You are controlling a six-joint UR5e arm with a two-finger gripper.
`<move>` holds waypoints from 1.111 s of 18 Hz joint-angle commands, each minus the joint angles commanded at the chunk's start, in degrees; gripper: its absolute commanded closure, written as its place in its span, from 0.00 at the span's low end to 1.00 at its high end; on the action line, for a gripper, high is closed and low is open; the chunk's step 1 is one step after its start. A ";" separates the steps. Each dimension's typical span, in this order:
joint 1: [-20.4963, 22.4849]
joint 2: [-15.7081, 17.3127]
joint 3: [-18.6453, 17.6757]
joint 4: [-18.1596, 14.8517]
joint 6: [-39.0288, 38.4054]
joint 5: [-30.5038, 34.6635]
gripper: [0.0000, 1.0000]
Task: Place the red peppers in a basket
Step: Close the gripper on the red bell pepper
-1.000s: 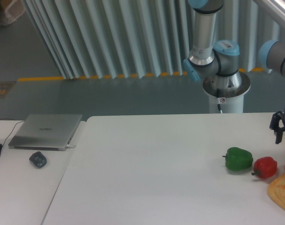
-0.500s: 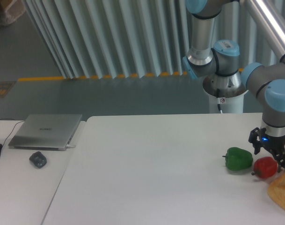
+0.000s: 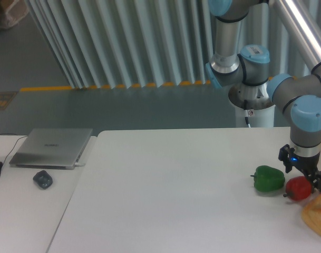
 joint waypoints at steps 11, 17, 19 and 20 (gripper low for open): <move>-0.79 -1.06 0.00 0.35 0.53 1.05 0.00; -1.14 -1.41 0.00 0.53 0.70 1.58 0.34; -1.32 -1.50 0.00 0.62 0.70 3.42 0.43; -1.41 -1.67 0.00 0.70 0.79 3.51 0.45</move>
